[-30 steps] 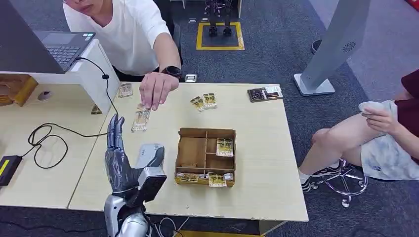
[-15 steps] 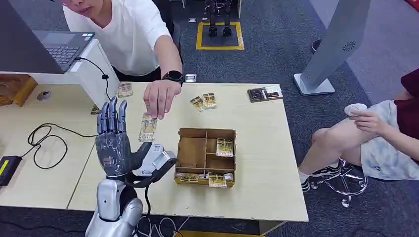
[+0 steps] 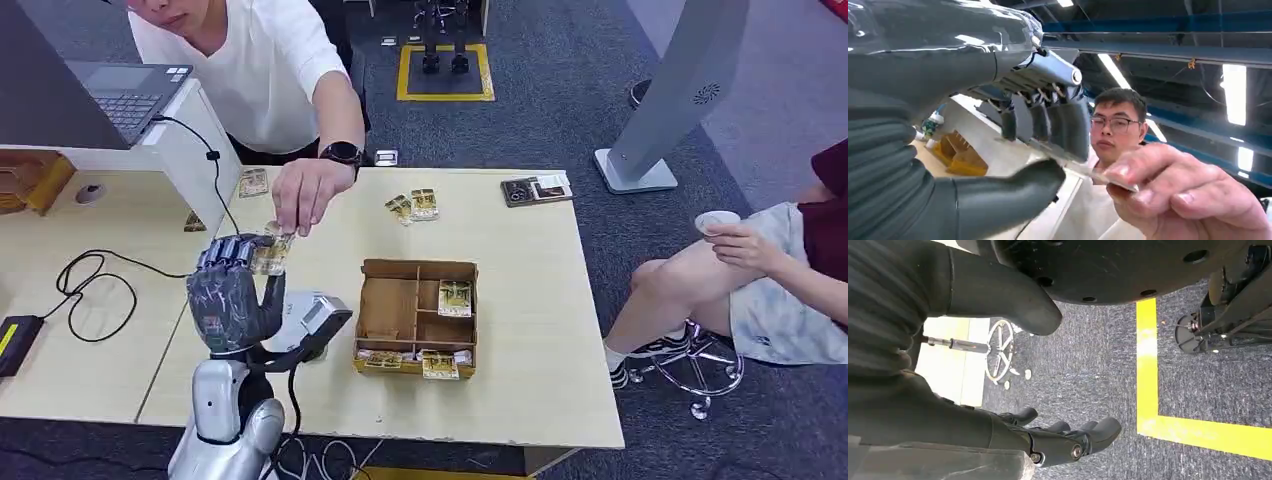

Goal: Pass the card to the sensor for recognition and then transmit it.

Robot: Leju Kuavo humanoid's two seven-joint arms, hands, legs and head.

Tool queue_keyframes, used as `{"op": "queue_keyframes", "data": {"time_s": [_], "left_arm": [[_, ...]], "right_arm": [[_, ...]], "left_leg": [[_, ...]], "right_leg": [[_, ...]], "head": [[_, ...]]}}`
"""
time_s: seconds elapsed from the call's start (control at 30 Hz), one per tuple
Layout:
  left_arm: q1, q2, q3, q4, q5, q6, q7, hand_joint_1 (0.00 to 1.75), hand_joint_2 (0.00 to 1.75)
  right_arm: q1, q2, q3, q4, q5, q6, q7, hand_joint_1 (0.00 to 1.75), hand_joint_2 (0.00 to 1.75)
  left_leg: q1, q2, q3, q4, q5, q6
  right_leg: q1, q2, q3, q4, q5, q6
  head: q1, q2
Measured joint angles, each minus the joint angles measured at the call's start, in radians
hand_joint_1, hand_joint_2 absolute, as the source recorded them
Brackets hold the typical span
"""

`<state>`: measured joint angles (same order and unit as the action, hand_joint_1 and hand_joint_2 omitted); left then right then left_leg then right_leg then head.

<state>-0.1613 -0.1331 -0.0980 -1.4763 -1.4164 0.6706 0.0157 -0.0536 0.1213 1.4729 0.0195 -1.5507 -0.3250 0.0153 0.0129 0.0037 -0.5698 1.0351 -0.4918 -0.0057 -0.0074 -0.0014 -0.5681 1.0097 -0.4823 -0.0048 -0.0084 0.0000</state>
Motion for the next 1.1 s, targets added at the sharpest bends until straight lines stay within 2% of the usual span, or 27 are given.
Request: {"op": "queue_keyframes", "data": {"time_s": [0.33, 0.57, 0.73, 0.83, 0.87, 0.97, 1.1], "left_arm": [[0.001, -0.013, 0.000, 0.005, 0.052, 0.000, -0.073, 1.75, 1.75], [0.004, -0.047, 0.017, 0.005, 0.106, 0.000, -0.160, 1.75, 1.75], [0.005, -0.063, 0.025, 0.011, 0.168, 0.000, -0.194, 1.75, 1.75], [0.004, -0.066, 0.025, 0.031, 0.287, 0.000, -0.189, 1.75, 1.75], [0.003, -0.064, 0.024, 0.039, 0.356, -0.004, -0.179, 1.75, 1.75], [-0.001, -0.049, -0.013, 0.062, 0.652, -0.033, -0.155, 1.75, 1.75], [-0.016, -0.005, -0.099, 0.085, 0.957, -0.100, -0.153, 1.75, 1.75]], "right_arm": [[0.000, 0.000, 0.000, 0.000, -0.002, 0.000, -0.002, 0.00, 1.75], [0.000, 0.000, 0.000, 0.000, -0.003, -0.002, -0.002, 0.00, 1.75], [0.000, 0.000, 0.000, 0.000, -0.003, -0.001, -0.002, 0.00, 1.75], [0.000, 0.000, 0.000, 0.000, -0.003, -0.001, -0.002, 0.00, 1.75], [0.000, 0.000, 0.000, 0.000, -0.003, -0.002, -0.002, 0.00, 1.75], [0.001, 0.000, 0.000, 0.000, -0.003, -0.007, -0.002, 0.00, 1.75], [0.001, 0.000, -0.002, 0.000, -0.004, -0.014, -0.008, 0.00, 1.75]], "left_leg": [[0.000, 0.000, 0.000, 0.000, 0.000, 0.000], [0.000, 0.000, 0.000, 0.000, 0.000, 0.000], [0.000, 0.000, 0.000, 0.000, 0.000, 0.000], [0.000, 0.000, 0.000, 0.000, 0.000, 0.000], [0.000, 0.000, 0.000, 0.000, 0.000, 0.000], [0.000, 0.000, 0.000, 0.000, 0.000, 0.000], [0.000, 0.000, 0.000, 0.000, 0.000, 0.000]], "right_leg": [[0.000, 0.000, 0.000, 0.000, 0.000, 0.000], [0.000, 0.000, 0.000, 0.000, 0.000, 0.000], [0.000, 0.000, 0.000, 0.000, 0.000, 0.000], [0.000, 0.000, 0.000, 0.000, 0.000, 0.000], [0.000, 0.000, 0.000, 0.000, 0.000, 0.000], [0.000, 0.000, 0.000, 0.000, 0.000, 0.000], [0.000, 0.000, 0.000, 0.000, 0.000, 0.000]], "head": [[0.000, 0.000], [0.000, 0.000], [0.000, 0.000], [0.000, 0.000], [0.000, 0.000], [0.000, 0.000], [0.000, 0.000]]}}
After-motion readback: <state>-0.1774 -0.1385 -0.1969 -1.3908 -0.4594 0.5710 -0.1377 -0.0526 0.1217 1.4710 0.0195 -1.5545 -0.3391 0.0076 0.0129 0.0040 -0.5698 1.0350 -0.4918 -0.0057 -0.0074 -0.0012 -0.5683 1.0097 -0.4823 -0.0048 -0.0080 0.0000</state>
